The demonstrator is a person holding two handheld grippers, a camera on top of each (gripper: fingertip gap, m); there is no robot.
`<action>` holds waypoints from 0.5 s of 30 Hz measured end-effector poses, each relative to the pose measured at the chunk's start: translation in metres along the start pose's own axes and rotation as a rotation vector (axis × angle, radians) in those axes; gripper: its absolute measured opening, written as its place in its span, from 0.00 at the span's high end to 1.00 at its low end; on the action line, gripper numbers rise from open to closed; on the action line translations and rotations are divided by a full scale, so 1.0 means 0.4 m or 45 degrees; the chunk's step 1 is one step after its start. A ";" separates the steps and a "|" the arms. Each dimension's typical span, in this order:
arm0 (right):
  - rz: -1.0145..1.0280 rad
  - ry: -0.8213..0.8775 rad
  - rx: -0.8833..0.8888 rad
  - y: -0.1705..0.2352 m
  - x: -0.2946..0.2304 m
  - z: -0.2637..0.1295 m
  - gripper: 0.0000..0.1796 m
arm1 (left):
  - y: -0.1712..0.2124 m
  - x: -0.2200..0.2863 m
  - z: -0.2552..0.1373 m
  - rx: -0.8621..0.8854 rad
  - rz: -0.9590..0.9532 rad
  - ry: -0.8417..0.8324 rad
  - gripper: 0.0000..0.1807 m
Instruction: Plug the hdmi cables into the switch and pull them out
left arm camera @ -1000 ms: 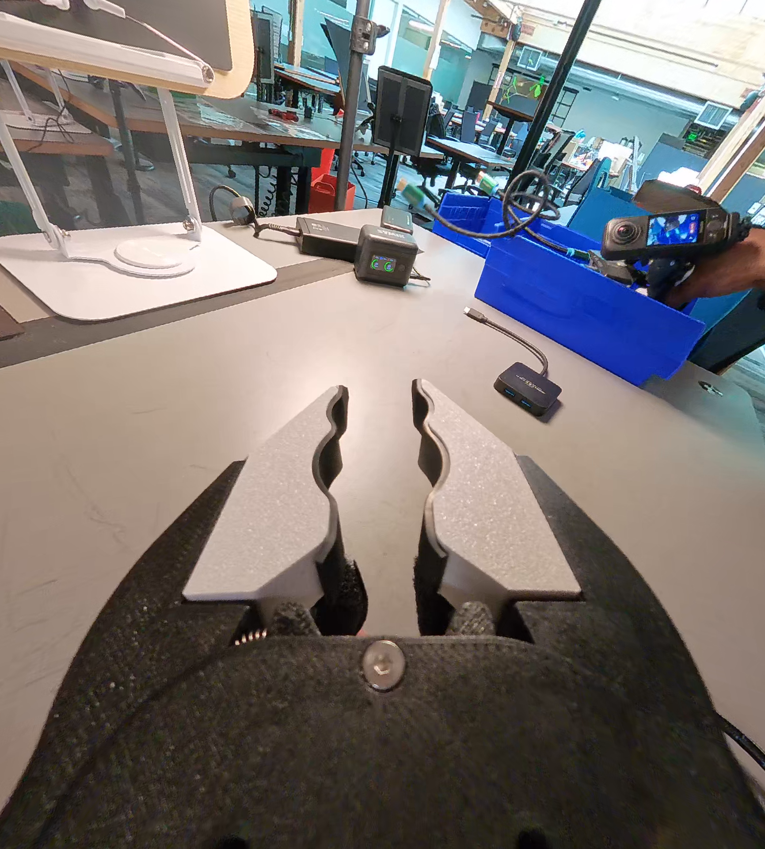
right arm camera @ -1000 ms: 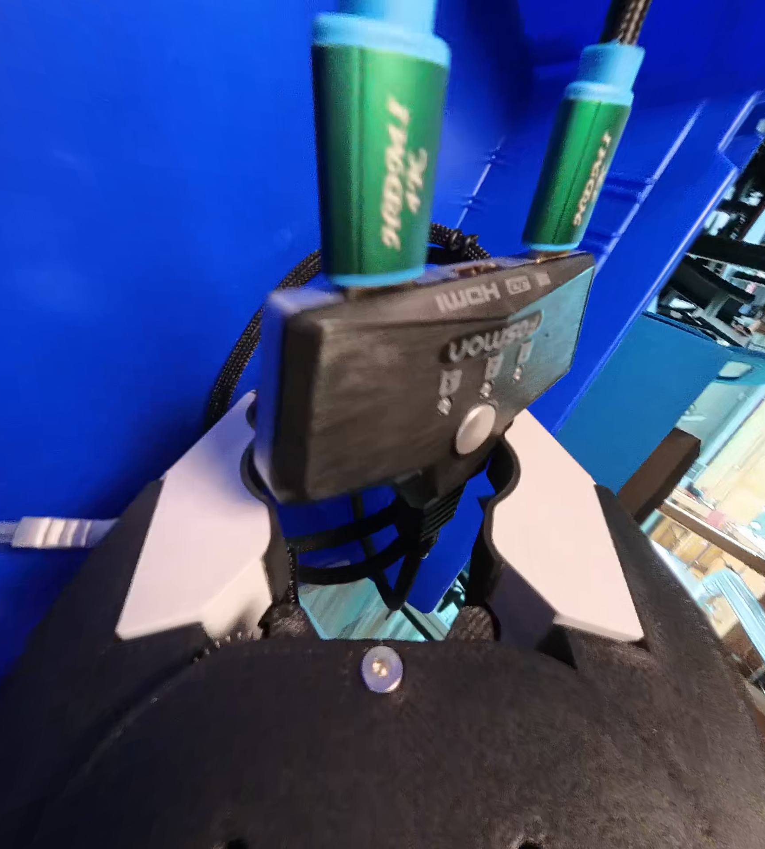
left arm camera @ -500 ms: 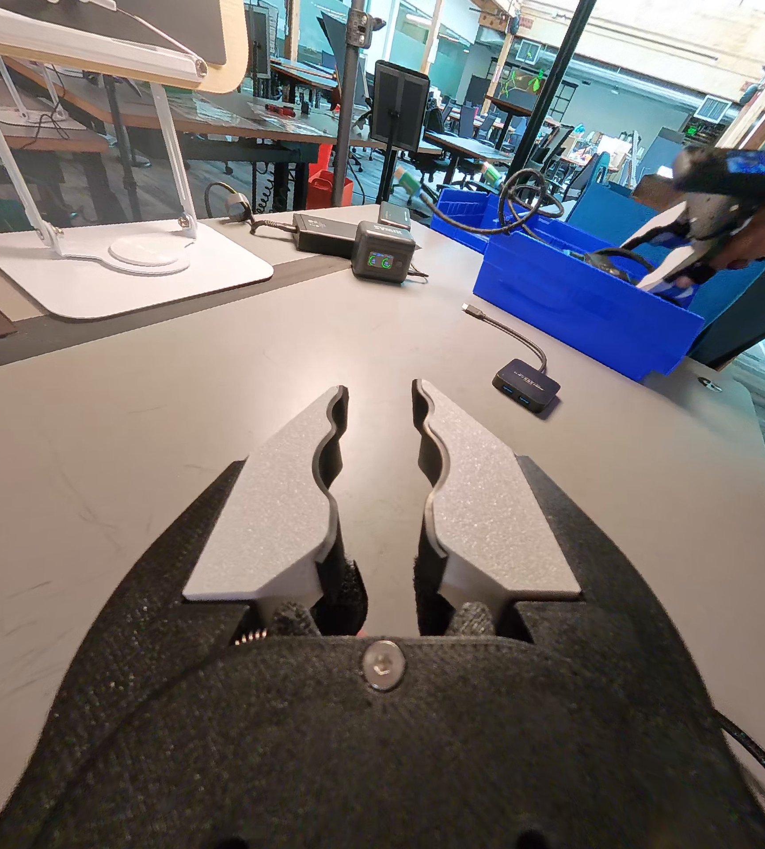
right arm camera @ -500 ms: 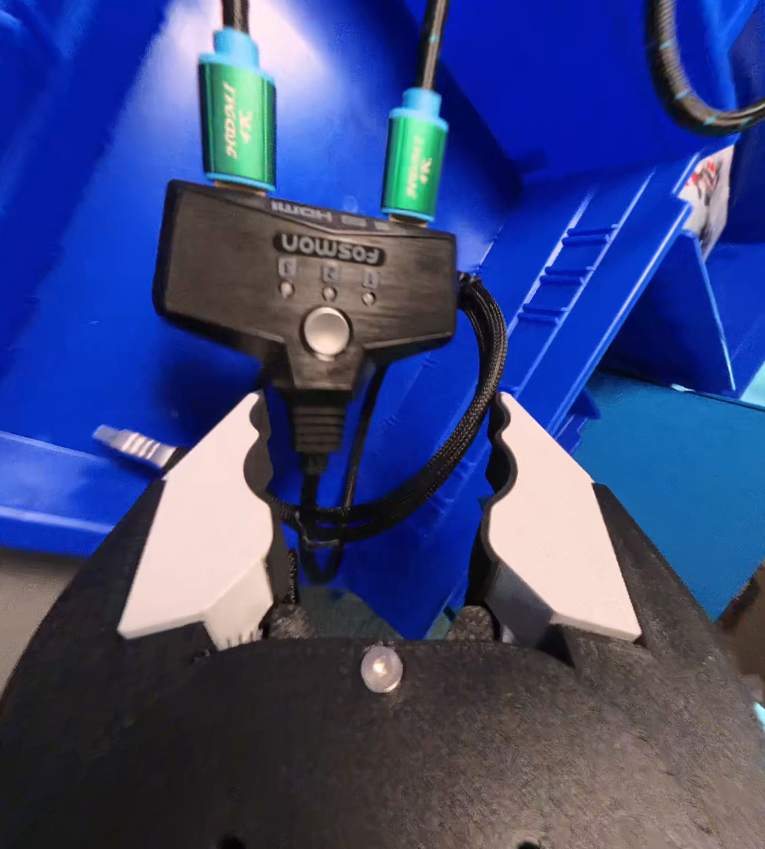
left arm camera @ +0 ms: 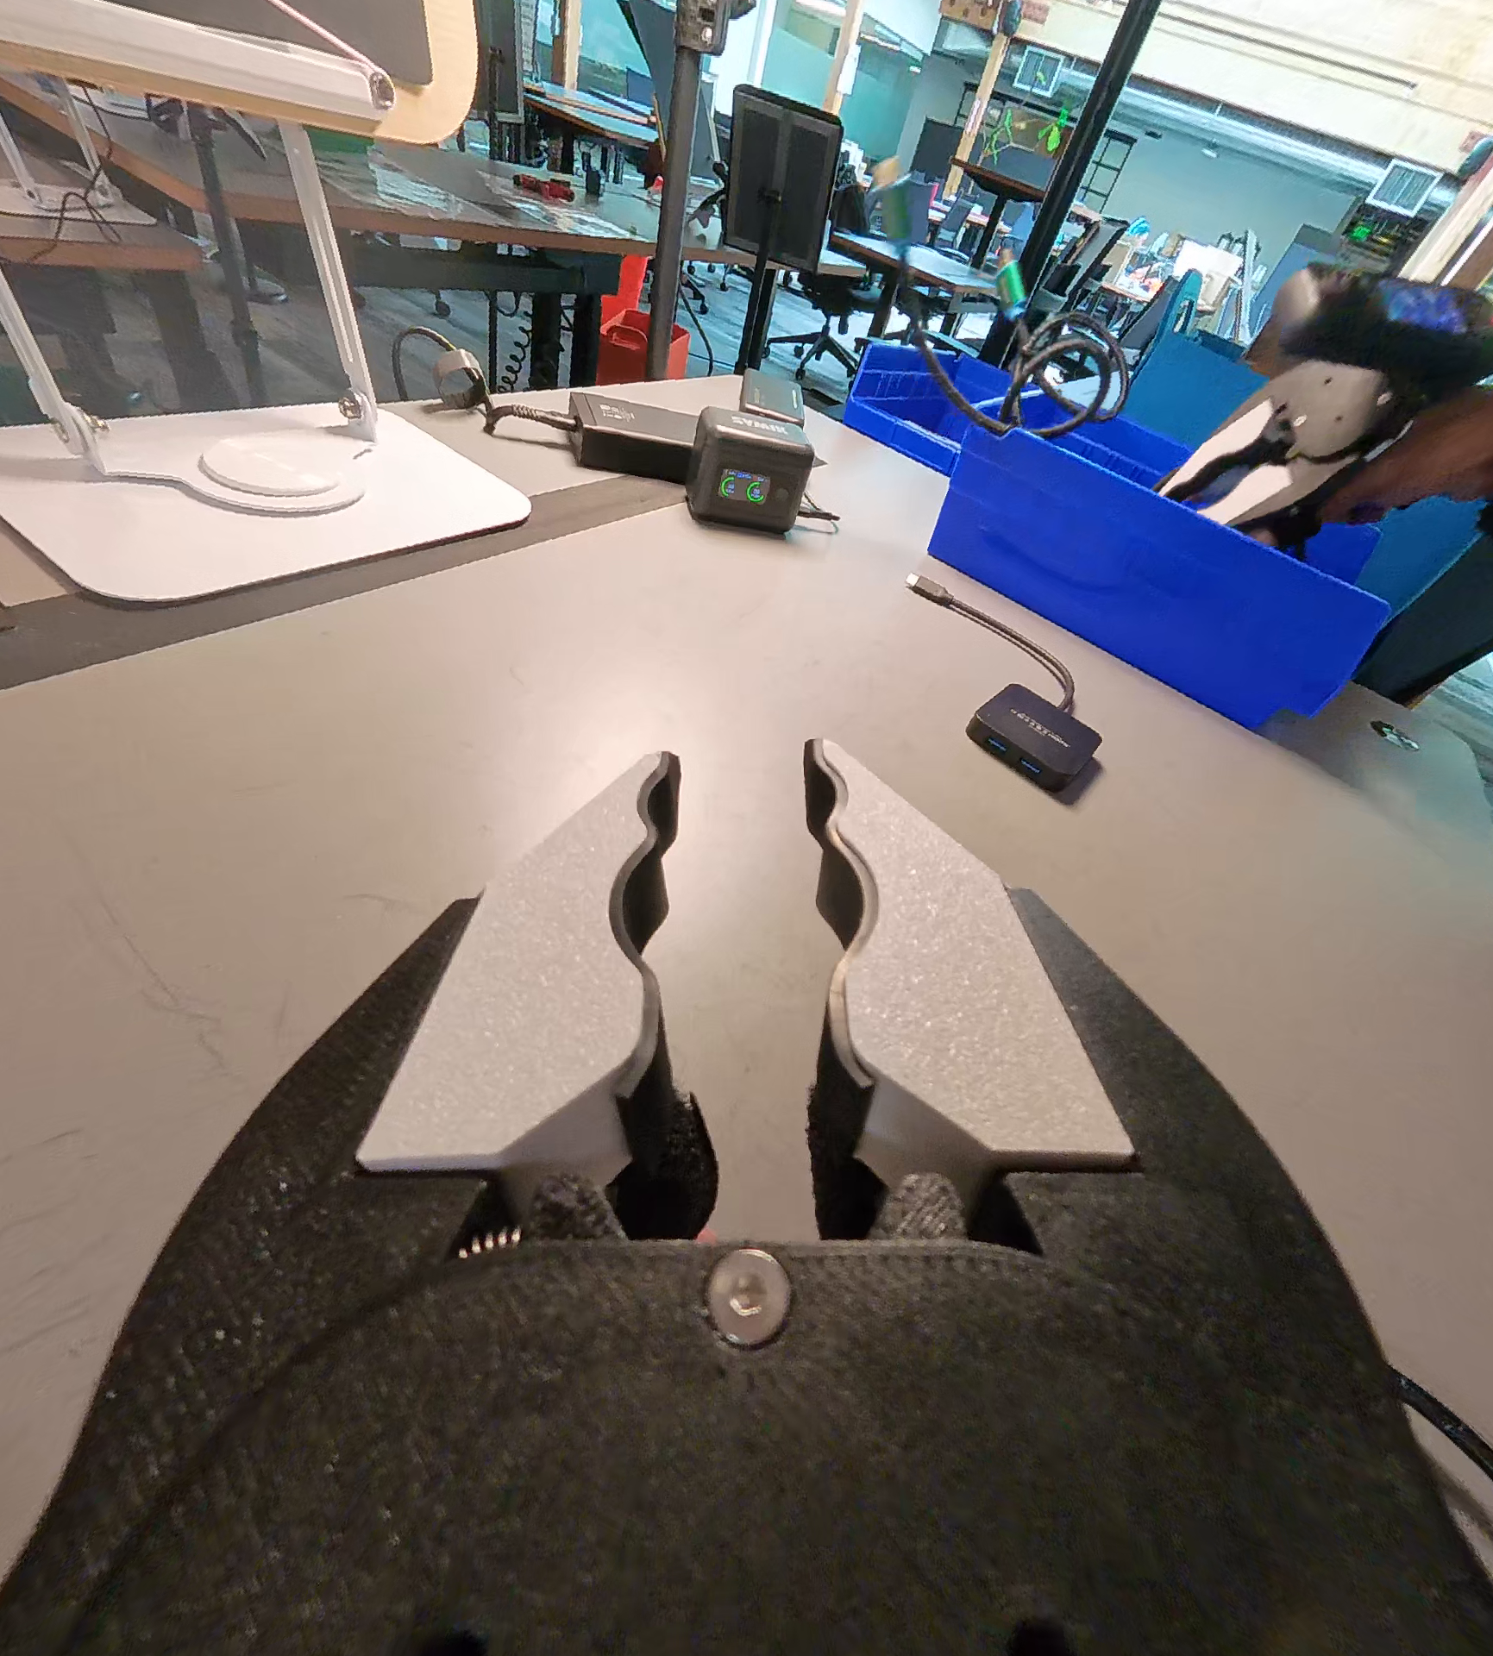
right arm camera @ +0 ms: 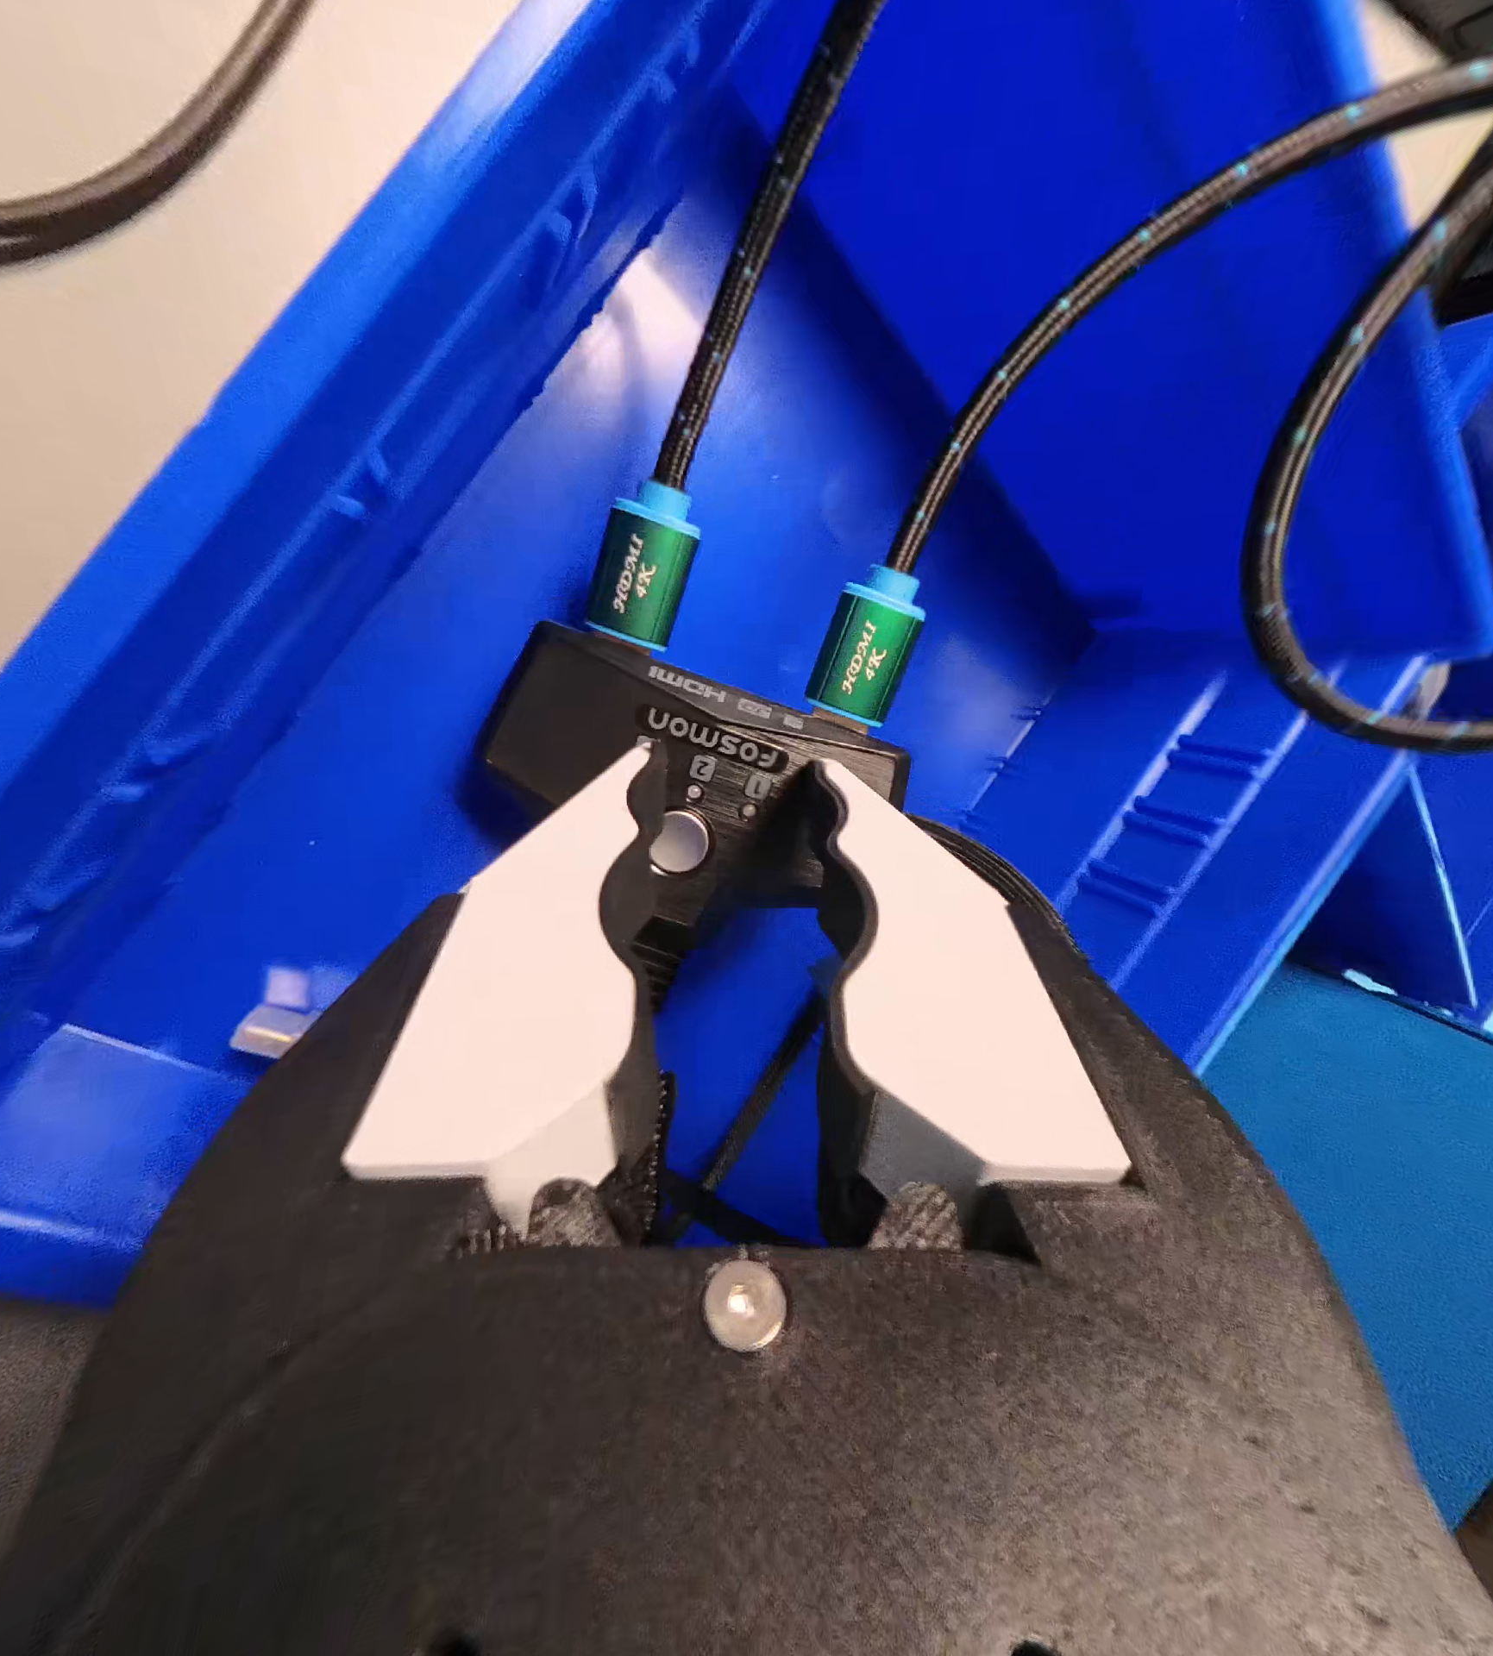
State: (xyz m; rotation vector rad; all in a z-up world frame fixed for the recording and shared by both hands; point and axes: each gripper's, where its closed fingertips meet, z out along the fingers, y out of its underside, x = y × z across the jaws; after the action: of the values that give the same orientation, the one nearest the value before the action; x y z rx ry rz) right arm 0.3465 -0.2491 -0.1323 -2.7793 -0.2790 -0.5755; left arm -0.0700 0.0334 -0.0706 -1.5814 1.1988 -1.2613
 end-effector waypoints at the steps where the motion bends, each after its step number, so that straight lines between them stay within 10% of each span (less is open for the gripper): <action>1: -0.001 -0.011 -0.005 0.000 -0.007 0.007 0.83 | 0.000 -0.002 -0.001 -0.001 0.001 -0.001 0.84; 15: 0.159 0.157 0.221 -0.010 0.054 -0.156 0.77 | 0.013 -0.005 0.001 -0.033 -0.005 0.001 0.84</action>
State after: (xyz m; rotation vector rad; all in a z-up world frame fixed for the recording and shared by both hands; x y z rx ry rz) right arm 0.3427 -0.2625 -0.0674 -2.5609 -0.1216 -0.6549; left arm -0.0708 0.0339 -0.0760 -1.6029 1.2176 -1.2531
